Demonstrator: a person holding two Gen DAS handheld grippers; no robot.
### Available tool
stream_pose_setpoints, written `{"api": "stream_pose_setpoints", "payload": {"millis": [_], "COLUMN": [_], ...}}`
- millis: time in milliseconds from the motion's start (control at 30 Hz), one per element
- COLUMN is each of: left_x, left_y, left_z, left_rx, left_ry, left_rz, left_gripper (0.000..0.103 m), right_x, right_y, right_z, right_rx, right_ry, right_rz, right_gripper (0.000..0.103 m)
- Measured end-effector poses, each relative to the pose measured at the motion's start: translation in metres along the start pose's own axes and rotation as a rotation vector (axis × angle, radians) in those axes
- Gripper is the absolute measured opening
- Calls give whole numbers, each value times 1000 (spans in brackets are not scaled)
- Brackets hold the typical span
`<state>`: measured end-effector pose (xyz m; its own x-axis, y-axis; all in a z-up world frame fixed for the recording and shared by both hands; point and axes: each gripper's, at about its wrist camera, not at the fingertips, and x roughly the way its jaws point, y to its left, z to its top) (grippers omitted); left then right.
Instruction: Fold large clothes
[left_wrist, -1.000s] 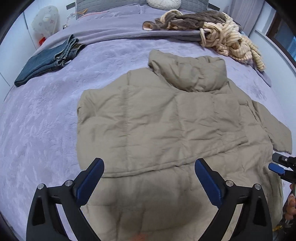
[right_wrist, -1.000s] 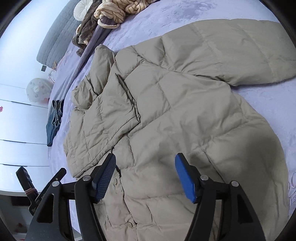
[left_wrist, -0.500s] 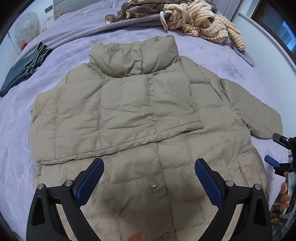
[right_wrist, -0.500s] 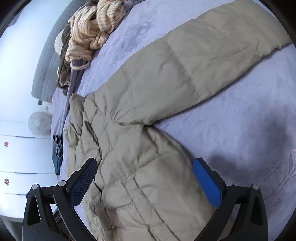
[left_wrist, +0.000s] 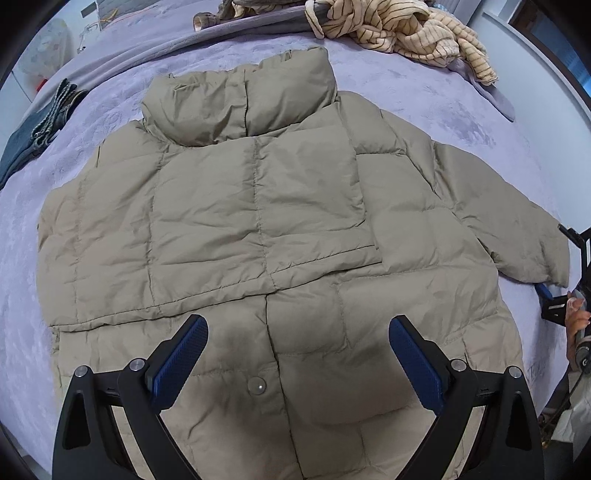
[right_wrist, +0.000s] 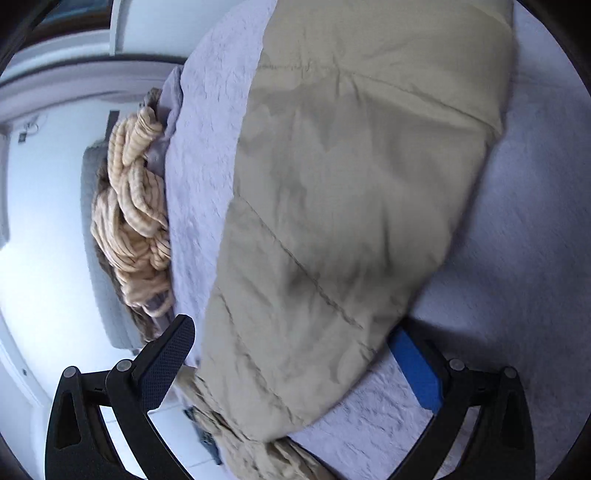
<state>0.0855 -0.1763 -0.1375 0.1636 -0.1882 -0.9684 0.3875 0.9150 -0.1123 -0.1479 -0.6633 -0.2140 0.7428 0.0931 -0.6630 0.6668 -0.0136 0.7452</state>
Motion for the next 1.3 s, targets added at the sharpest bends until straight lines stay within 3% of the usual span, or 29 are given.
{"api": "stream_pose_setpoints", "payload": {"millis": [67,100,133,167,200,233,333,500,600,733,900,967,1167,1200,1267,1300], "left_x": [3,2,-1,-3,-7,-11,-22,-34,-38,-36,-30,-27,-10,-6,1,4], "left_y": [2,3,5,7,11,15,32,75,102,134,169,178,197,198,196,194], "left_z": [4,5,6,8,10,12,17,23,23,16,6,2,-4,-3,1,3], "left_rx": [-4,-10,-16,-21,-31,-45,-81,-157,-191,-230,-262,-269,-307,-311,-309,-307], "left_ry": [14,2,-14,-28,-45,-63,-113,-164,-186,-196,-194,-190,-176,-172,-166,-164], "left_rz": [-30,-26,-25,-29,-32,-31,-7,49,81,109,128,131,114,106,89,78], "left_gripper": [99,99,99,99,99,99,99,99,99,99,99,99,99,99,99,99], "right_x": [3,4,8,13,18,24,30,56,79,118,186,212,258,259,257,256], "right_y": [2,3,6,7,9,13,42,133,195,248,227,206,149,142,136,137], "right_z": [12,15,17,19,20,20,11,-35,-93,-206,-331,-354,-357,-356,-354,-352], "right_rx": [46,68,89,108,127,132,48,-211,-453,-851,-1155,-1202,-1132,-1125,-1085,-1072], "right_ry": [-11,-16,-19,-10,13,33,67,200,295,362,470,496,520,520,549,568], "right_rz": [68,93,121,148,169,187,259,359,342,231,25,-63,-228,-247,-252,-246], "right_gripper": [102,96,69,51,21,12,9,9,9,10,10,10,12,15,32,57]}}
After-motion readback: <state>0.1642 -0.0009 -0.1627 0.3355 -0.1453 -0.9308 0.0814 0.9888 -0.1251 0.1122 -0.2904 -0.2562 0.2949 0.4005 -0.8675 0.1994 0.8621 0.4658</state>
